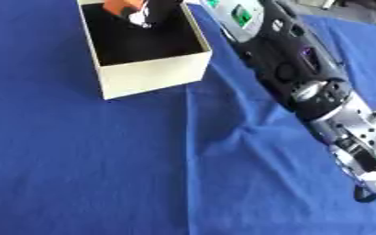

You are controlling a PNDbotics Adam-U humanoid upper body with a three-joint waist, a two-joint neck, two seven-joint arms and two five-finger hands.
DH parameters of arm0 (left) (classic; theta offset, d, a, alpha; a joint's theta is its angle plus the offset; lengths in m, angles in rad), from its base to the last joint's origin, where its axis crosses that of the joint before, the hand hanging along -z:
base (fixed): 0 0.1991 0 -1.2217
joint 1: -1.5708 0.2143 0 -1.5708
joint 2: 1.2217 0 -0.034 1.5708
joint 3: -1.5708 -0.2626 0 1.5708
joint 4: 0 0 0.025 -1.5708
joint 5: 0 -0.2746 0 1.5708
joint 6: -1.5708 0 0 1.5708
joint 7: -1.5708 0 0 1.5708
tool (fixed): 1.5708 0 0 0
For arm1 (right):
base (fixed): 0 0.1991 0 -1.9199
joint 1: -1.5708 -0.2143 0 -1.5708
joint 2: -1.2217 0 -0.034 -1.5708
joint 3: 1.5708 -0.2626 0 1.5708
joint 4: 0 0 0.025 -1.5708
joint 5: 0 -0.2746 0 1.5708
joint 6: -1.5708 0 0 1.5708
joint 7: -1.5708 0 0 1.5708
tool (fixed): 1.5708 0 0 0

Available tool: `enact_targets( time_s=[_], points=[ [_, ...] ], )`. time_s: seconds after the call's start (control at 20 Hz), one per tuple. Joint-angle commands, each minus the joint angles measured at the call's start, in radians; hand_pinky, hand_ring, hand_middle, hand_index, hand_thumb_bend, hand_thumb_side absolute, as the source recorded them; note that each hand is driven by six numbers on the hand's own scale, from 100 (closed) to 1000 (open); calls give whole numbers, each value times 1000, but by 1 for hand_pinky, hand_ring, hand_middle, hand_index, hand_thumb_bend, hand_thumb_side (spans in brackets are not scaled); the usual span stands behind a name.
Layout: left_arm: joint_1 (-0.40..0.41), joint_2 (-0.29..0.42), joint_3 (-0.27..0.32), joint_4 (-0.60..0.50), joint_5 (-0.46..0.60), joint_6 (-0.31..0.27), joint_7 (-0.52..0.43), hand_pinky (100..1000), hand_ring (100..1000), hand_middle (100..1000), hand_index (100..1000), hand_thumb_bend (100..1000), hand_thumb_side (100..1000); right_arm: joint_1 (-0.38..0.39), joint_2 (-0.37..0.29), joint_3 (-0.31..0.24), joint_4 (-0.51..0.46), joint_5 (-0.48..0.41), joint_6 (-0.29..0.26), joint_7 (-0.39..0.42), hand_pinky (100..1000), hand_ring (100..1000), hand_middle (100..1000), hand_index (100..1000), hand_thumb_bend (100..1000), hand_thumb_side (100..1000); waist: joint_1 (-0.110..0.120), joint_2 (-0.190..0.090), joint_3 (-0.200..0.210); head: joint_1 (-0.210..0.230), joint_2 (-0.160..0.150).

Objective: Pick up objects on the table and place them in the box.

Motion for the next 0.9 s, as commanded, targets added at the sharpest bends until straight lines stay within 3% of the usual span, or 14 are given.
enact_targets(
  time_s=[0.05, 0.1, 0.55, 0.9],
  points=[
    [-6, 9, 7, -14, 5, 0, -2, 480, 532, 626, 711, 263, 716, -9, -9, 0, 12, 15, -2, 13, 667, 741, 697, 723, 100, 146, 15, -20, 0, 0, -1],
    [-7, 8, 7, -14, 6, 0, -2, 480, 532, 626, 711, 261, 716, -4, -8, 2, 21, 19, -4, 17, 668, 742, 698, 724, 100, 121, 16, -20, 1, -1, -2],
    [-9, 4, 10, -14, 5, 0, -4, 480, 532, 626, 710, 258, 717, 13, 2, 6, 75, 34, -29, 55, 682, 760, 716, 733, 100, 174, 9, -11, 9, 3, -4],
    [-9, 1, 10, -14, 5, 1, -5, 480, 531, 626, 710, 254, 720, 12, 7, -12, 98, 92, -49, 39, 795, 892, 833, 837, 100, 342, 3, -5, 18, 0, -7]
  ],
)
